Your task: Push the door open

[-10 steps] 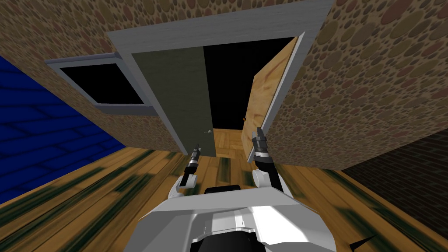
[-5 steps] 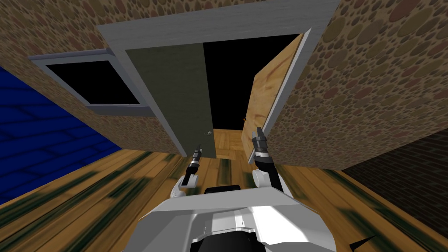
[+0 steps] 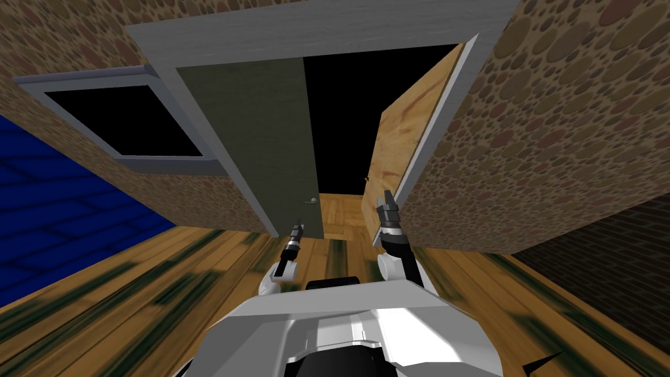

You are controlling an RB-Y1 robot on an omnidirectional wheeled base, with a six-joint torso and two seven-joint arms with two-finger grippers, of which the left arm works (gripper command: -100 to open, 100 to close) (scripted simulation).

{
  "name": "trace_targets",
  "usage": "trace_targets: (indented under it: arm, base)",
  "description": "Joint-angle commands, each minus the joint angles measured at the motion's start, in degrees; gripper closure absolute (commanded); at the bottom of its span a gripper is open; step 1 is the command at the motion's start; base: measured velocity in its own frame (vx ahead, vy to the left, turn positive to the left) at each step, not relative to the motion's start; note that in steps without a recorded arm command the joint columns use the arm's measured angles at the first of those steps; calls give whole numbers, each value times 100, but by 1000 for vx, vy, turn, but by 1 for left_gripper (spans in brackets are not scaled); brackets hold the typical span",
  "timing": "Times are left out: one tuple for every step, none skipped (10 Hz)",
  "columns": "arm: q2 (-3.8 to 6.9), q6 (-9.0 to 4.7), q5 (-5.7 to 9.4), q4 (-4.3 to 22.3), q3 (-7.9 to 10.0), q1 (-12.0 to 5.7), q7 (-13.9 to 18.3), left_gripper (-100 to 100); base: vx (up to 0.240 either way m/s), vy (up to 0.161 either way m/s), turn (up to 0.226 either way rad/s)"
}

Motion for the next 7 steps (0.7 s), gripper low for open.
trace_targets:
  arm:
    - [14, -94, -4, 286, -5, -105, 58, -100]
    - [10, -136, -7, 444, -7, -171, 82, -100]
    - [6, -179, -10, 601, -10, -237, 106, -100]
    - [2, -222, -14, 759, -12, -303, 130, -100]
    - [2, -222, -14, 759, -12, -303, 130, -100]
    - [-2, -263, -17, 913, -14, -368, 153, -100]
    - [-7, -300, -20, 1048, -16, -425, 174, -100]
  base:
    - [93, 55, -29]
    - [95, 61, -26]
    - [88, 64, -29]
    - [105, 53, -35]
    - [70, 29, -8]
    - [55, 24, -12]
    - [73, 26, -25]
